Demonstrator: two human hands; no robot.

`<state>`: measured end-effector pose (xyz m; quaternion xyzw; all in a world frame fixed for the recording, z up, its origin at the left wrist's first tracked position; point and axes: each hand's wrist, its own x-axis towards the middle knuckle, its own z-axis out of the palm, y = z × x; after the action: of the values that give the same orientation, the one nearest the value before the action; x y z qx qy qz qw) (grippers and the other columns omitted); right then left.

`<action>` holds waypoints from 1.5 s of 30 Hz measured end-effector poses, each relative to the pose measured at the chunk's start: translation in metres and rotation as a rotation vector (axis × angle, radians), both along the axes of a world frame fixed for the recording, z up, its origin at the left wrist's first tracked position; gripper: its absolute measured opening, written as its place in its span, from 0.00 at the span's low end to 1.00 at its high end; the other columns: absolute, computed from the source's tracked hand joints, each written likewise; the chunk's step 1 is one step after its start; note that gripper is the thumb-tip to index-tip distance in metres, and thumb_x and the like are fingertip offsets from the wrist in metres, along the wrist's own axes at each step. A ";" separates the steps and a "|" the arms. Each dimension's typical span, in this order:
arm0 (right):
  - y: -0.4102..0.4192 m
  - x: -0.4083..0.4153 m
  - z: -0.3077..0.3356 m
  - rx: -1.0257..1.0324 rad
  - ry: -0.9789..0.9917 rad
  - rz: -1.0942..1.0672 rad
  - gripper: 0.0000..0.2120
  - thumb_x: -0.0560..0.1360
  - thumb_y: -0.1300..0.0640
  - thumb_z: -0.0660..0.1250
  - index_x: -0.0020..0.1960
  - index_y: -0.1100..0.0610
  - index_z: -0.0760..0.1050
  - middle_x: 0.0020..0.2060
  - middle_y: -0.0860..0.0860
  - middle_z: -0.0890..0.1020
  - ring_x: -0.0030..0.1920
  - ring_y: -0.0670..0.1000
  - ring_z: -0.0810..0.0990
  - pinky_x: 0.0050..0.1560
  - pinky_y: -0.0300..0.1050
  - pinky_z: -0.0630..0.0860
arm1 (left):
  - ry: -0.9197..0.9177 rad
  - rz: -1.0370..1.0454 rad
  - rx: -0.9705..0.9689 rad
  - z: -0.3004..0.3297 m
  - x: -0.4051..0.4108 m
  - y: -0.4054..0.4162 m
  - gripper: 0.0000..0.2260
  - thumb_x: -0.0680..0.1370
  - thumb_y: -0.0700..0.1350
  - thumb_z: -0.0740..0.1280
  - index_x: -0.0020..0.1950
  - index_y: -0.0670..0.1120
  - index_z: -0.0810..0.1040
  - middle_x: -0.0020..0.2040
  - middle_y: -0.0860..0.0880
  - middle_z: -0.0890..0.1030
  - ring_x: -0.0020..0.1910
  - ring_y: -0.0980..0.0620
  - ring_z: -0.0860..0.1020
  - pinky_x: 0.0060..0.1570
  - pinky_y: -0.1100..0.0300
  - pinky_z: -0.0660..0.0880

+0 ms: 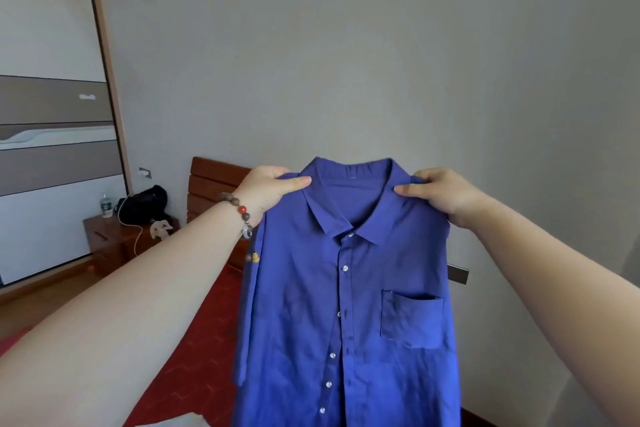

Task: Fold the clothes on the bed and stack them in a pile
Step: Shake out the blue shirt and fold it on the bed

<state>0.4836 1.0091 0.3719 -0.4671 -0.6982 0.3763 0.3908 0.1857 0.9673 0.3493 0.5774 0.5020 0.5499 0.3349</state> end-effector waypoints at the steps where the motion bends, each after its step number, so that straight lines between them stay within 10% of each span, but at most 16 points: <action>1: -0.001 -0.008 -0.001 0.119 -0.124 -0.138 0.17 0.71 0.58 0.75 0.30 0.57 0.69 0.28 0.50 0.74 0.29 0.48 0.72 0.28 0.34 0.68 | 0.095 0.104 0.042 -0.001 0.008 0.002 0.15 0.73 0.44 0.75 0.30 0.46 0.74 0.26 0.54 0.74 0.26 0.59 0.71 0.27 0.67 0.67; 7: -0.015 -0.063 -0.008 0.366 -0.112 -0.171 0.19 0.73 0.60 0.70 0.31 0.55 0.61 0.26 0.49 0.66 0.27 0.48 0.62 0.24 0.34 0.60 | 0.164 0.208 0.272 -0.004 0.070 0.005 0.19 0.75 0.43 0.71 0.30 0.48 0.63 0.26 0.52 0.65 0.28 0.53 0.61 0.31 0.58 0.60; 17: -0.036 -0.066 0.008 -0.132 0.308 0.180 0.10 0.81 0.63 0.58 0.53 0.67 0.76 0.44 0.60 0.84 0.42 0.54 0.85 0.43 0.46 0.83 | 0.201 -0.046 0.207 -0.001 0.080 -0.004 0.14 0.75 0.49 0.72 0.48 0.40 0.74 0.41 0.42 0.82 0.40 0.45 0.80 0.44 0.53 0.76; 25: -0.029 -0.032 0.047 0.585 -0.393 0.106 0.14 0.71 0.58 0.75 0.53 0.52 0.76 0.55 0.50 0.77 0.56 0.47 0.74 0.55 0.29 0.67 | 0.189 -0.157 0.194 -0.001 0.065 0.001 0.06 0.76 0.36 0.69 0.41 0.44 0.75 0.41 0.42 0.81 0.42 0.50 0.78 0.47 0.53 0.73; 32: -0.029 -0.033 0.062 0.222 -0.617 0.390 0.07 0.70 0.56 0.76 0.44 0.53 0.79 0.37 0.42 0.80 0.39 0.40 0.76 0.40 0.31 0.72 | 0.242 -0.296 0.208 0.005 0.072 -0.002 0.06 0.75 0.34 0.70 0.43 0.45 0.77 0.42 0.47 0.82 0.43 0.54 0.79 0.50 0.57 0.75; 40: -0.029 -0.038 0.067 0.437 -0.596 0.314 0.09 0.70 0.64 0.75 0.37 0.59 0.75 0.31 0.45 0.76 0.32 0.40 0.72 0.36 0.31 0.68 | 0.322 -0.244 0.320 0.000 0.063 -0.008 0.06 0.75 0.40 0.72 0.45 0.46 0.74 0.40 0.38 0.80 0.39 0.48 0.77 0.46 0.45 0.76; 45: -0.031 -0.041 0.080 0.524 -0.623 0.255 0.07 0.69 0.64 0.76 0.39 0.61 0.77 0.32 0.45 0.77 0.32 0.39 0.73 0.37 0.30 0.68 | 0.551 -0.136 0.314 -0.006 0.055 -0.005 0.14 0.73 0.47 0.73 0.32 0.42 0.75 0.22 0.58 0.69 0.24 0.59 0.64 0.27 0.68 0.61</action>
<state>0.4431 0.9779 0.4515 -0.3532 -0.9071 0.0726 0.2171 0.2411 0.9623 0.3434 0.7814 0.4431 0.4200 0.1290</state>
